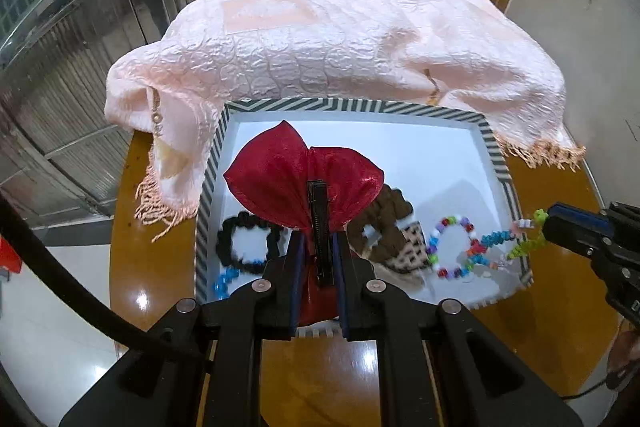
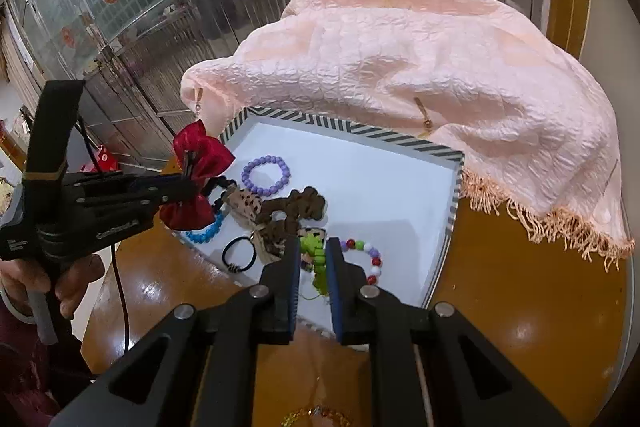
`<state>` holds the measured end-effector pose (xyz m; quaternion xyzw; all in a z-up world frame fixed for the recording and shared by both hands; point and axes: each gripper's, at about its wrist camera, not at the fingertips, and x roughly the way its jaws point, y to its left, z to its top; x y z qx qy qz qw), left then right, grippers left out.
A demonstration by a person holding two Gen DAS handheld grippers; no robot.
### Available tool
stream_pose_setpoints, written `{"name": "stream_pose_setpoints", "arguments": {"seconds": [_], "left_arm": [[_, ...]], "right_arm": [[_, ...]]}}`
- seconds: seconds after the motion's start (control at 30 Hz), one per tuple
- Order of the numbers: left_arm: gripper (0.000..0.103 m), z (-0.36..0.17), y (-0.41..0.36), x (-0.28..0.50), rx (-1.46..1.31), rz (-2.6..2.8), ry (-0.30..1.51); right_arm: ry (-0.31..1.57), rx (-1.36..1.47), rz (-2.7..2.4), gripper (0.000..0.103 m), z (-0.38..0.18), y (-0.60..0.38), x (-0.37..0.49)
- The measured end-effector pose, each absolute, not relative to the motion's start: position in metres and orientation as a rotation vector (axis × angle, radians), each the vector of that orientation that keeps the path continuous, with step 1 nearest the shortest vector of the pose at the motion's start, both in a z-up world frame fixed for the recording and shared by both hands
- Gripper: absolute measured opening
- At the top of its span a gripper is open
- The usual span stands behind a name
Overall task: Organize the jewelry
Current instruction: 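Carry the red bow and green necklace over the tray, then lower both items into the tray and open both tools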
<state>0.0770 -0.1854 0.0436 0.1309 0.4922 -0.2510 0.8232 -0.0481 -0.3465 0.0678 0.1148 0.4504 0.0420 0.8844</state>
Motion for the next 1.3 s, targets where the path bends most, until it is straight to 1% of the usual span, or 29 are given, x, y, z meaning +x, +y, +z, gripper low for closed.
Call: {"name": "stream_pose_setpoints", "arguments": {"seconds": [0.4,0.6,0.7,0.8,1.2,1.27,1.3], "left_arm": [[0.007,0.019,-0.213,0.122,0.302,-0.474,1.081],[0.007,0.001,-0.223,0.139,0.308,-0.459,1.113],[0.007,-0.007,-0.226,0.144,0.309,-0.456,1.127],[0.007,-0.016,-0.227,0.151,0.309,-0.449,1.149],[0.007,-0.037,-0.241,0.157,0.311,-0.466,1.174],[0.007,-0.039,-0.246,0.157,0.305,-0.471,1.175],[0.008,-0.039,-0.246,0.158,0.301,-0.47,1.174]], "right_arm": [[0.948,0.259,0.127,0.013,0.051,-0.355,0.012],[1.003,0.267,0.083,0.013,0.019,-0.37,0.04],[1.062,0.285,0.028,0.013,-0.007,-0.387,0.045],[1.086,0.301,-0.007,0.013,-0.02,-0.399,0.043],[1.103,0.243,-0.064,0.013,-0.039,-0.398,0.043],[1.113,0.218,-0.071,0.017,-0.041,-0.395,0.043],[1.115,0.213,-0.075,0.024,-0.042,-0.394,0.043]]}}
